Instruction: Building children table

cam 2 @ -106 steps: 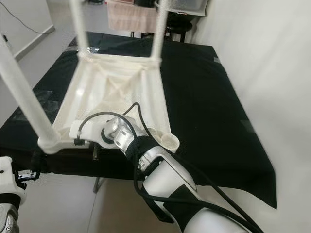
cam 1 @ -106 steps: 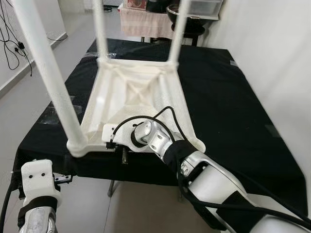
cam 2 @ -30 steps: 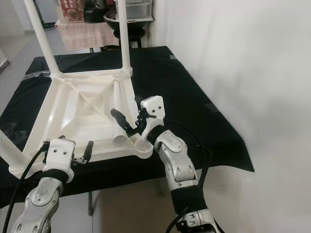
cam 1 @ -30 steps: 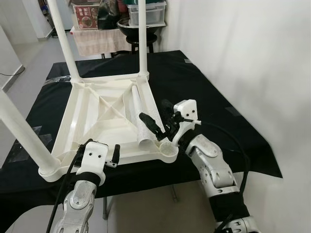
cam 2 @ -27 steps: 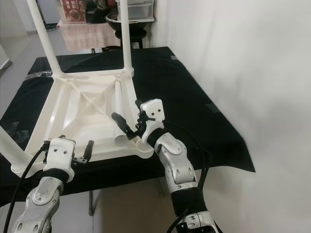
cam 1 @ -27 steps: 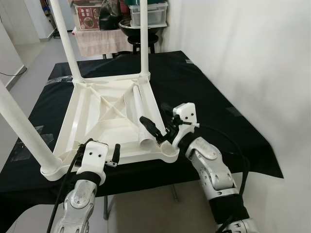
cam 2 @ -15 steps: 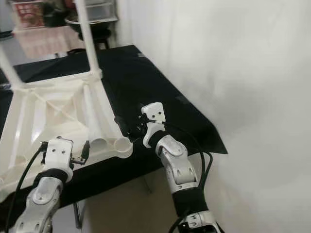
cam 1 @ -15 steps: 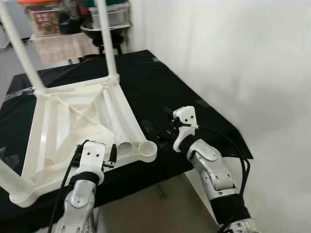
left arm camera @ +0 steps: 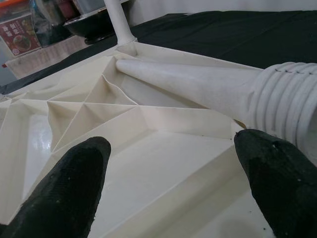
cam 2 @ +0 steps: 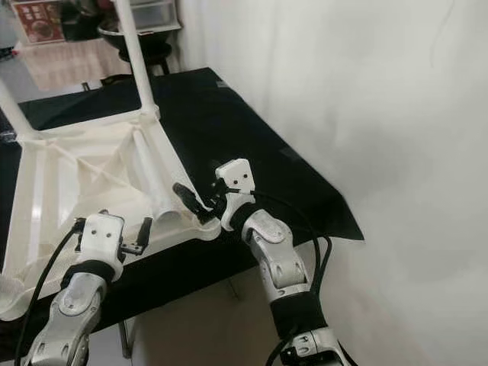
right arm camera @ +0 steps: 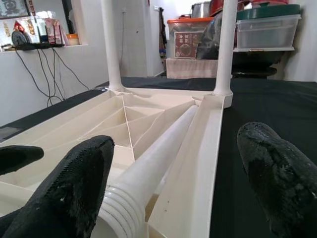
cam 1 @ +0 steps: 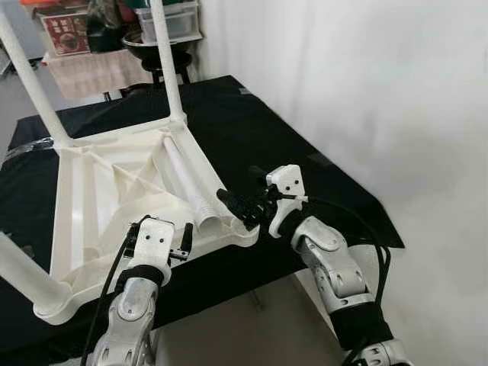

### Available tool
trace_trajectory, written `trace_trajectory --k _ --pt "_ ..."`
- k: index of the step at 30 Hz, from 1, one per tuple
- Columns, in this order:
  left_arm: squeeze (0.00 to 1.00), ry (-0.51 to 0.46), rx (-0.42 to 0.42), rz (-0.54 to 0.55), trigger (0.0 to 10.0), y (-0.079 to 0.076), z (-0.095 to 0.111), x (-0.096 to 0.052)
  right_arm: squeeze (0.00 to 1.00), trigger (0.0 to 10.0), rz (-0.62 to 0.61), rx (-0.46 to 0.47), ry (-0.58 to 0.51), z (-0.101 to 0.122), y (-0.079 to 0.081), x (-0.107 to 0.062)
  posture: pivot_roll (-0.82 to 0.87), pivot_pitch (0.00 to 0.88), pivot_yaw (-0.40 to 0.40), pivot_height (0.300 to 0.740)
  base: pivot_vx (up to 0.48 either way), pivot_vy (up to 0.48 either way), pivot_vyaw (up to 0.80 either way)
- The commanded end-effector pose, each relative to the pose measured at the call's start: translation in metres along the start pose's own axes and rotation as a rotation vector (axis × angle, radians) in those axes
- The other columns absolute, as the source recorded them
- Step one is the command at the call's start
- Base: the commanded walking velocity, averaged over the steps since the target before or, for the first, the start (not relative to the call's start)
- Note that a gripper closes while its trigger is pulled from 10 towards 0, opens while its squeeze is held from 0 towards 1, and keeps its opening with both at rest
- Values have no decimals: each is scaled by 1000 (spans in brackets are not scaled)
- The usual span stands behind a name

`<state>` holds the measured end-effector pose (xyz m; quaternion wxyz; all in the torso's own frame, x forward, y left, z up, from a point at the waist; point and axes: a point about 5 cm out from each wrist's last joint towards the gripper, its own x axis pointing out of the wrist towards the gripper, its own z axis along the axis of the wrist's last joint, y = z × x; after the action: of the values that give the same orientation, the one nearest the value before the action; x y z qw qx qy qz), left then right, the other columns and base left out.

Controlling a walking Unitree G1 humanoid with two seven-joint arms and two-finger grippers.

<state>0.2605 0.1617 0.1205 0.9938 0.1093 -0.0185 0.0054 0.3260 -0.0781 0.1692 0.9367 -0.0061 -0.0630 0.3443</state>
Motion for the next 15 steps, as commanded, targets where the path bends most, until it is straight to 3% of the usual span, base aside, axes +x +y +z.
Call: trace_trajectory --k 1,6,15 --pt "0 20 8 -4 10000 1 -4 -1 0 10000 -3 -10 -12 3 -4 2 -63 0 27 740 0 0 0" --pt "0 28 -9 3 10000 2 -5 -1 0 10000 2 -5 -13 3 -3 1 -65 0 28 740 0 384 0" --pt "0 6 23 2 10000 2 -2 -1 0 10000 33 35 -11 2 0 3 -62 0 25 740 0 0 -800"
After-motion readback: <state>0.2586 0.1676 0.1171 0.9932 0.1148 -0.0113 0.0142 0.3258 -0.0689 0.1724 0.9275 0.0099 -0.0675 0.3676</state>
